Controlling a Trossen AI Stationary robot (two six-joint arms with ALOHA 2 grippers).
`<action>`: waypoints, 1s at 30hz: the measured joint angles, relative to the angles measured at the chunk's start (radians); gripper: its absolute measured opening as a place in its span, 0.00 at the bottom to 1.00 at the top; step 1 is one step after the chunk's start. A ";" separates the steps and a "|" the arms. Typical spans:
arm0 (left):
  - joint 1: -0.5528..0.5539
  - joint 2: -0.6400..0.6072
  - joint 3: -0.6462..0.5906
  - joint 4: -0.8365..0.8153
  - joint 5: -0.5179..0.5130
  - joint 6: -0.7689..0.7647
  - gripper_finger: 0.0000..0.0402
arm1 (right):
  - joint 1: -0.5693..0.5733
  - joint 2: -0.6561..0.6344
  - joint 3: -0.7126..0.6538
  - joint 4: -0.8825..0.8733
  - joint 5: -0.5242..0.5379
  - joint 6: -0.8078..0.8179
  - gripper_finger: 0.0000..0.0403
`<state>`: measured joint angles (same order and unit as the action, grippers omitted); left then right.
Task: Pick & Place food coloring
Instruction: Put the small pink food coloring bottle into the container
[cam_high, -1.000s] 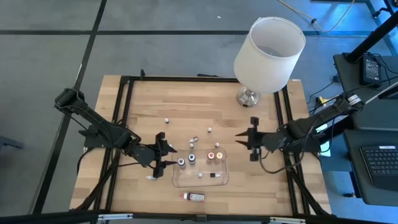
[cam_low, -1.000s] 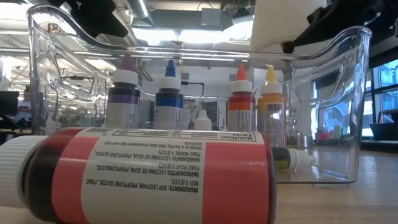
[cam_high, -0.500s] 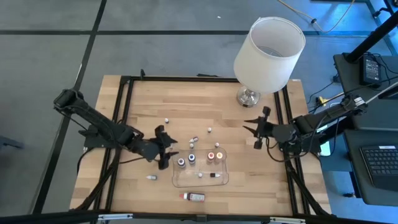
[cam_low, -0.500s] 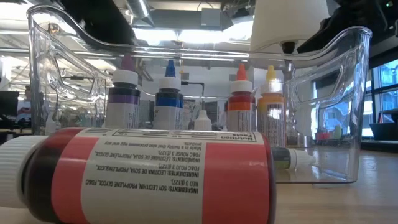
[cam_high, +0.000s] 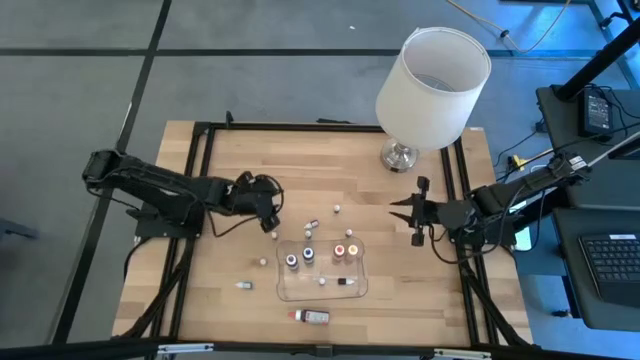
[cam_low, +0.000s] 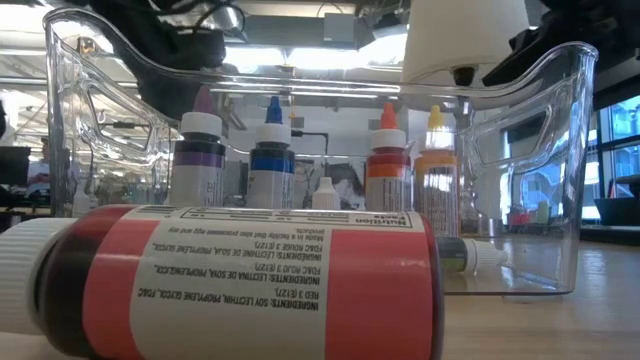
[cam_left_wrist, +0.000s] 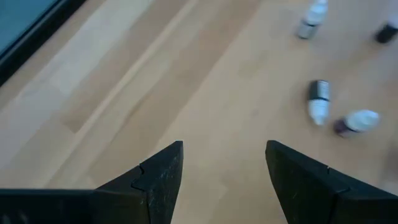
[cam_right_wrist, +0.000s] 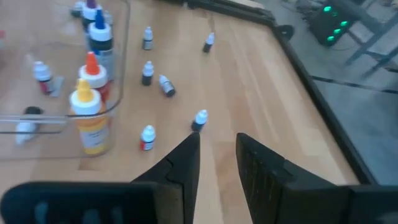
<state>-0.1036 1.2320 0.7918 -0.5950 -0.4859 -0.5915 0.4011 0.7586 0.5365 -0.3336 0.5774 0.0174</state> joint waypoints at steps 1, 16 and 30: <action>0.019 0.000 0.000 -0.004 0.001 0.000 0.56 | 0.000 0.000 0.000 0.000 -0.008 0.000 0.26; 0.205 0.033 0.000 -0.081 0.054 -0.132 0.56 | 0.000 0.000 0.001 0.000 -0.050 0.000 0.26; 0.219 0.220 0.000 -0.067 0.108 -0.176 0.56 | 0.000 0.000 0.001 0.000 -0.048 0.000 0.26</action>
<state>0.1157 1.4515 0.7918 -0.6617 -0.3782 -0.7678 0.4011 0.7586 0.5377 -0.3336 0.5289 0.0170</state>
